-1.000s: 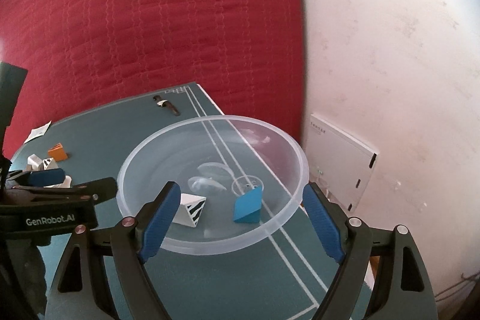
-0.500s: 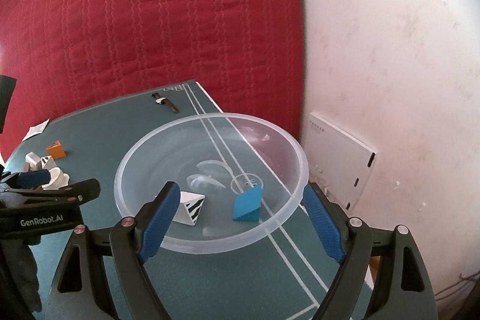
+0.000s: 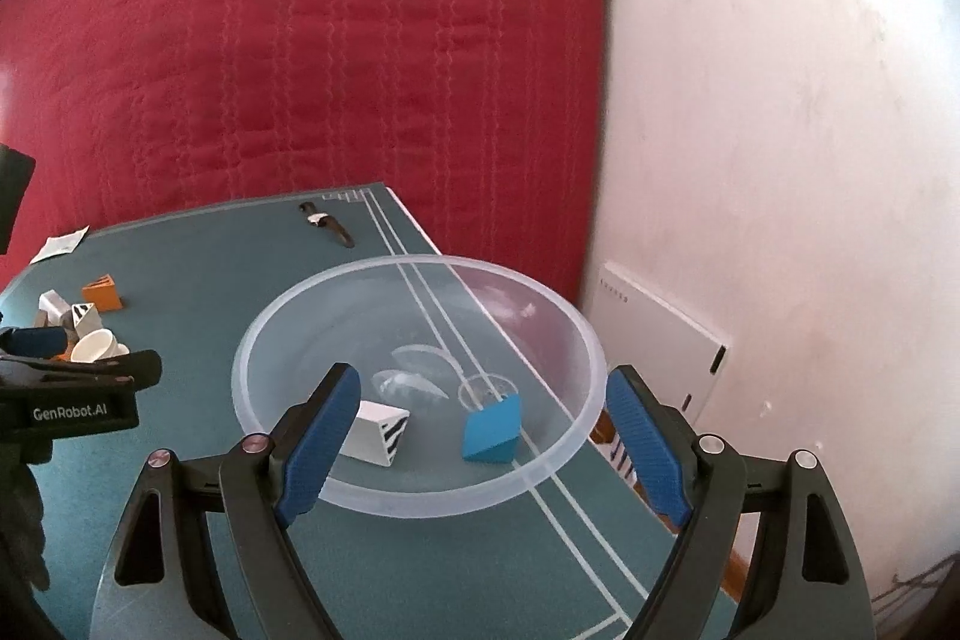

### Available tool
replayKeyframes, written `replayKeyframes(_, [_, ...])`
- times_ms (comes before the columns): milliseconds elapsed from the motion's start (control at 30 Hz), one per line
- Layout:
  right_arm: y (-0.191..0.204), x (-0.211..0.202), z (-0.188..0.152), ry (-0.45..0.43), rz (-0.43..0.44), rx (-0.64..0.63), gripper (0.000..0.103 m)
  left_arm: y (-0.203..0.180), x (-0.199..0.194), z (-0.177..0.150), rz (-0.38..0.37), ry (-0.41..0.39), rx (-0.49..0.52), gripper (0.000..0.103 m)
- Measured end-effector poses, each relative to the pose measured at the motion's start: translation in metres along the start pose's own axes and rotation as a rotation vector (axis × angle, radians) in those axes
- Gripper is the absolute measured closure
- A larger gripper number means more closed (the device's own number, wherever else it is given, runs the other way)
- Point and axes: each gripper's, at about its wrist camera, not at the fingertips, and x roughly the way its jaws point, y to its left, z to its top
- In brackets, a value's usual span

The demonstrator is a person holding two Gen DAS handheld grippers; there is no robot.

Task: Organize rigid objects
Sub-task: 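Withdraw both grippers from the bowl back toward the block pile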

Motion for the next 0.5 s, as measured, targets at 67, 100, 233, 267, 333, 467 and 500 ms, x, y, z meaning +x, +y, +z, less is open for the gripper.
replayKeyframes(67, [0.002,-0.001,0.002,-0.001,0.000,-0.001,0.018,0.007,0.000,-0.001,0.012,-0.002,-0.008,0.001])
replayKeyframes(100, [0.003,-0.001,0.002,-0.001,0.000,-0.001,0.018,0.012,0.000,-0.001,0.015,-0.004,-0.013,0.001])
replayKeyframes(233, [0.012,-0.002,0.007,-0.004,0.011,-0.008,0.018,0.026,0.000,-0.002,0.031,-0.007,-0.037,0.001])
replayKeyframes(267, [0.015,-0.002,0.008,-0.002,0.020,-0.011,0.018,0.030,0.000,-0.002,0.034,-0.006,-0.044,0.001])
replayKeyframes(333, [0.021,-0.001,0.011,0.004,0.034,-0.012,0.018,0.036,0.001,-0.003,0.041,-0.004,-0.053,0.001])
replayKeyframes(467, [0.039,0.000,0.014,0.018,0.073,-0.023,0.018,0.049,0.002,-0.005,0.054,-0.001,-0.072,0.001])
replayKeyframes(500, [0.044,0.000,0.014,0.022,0.083,-0.026,0.018,0.052,0.003,-0.005,0.055,0.000,-0.075,0.001])
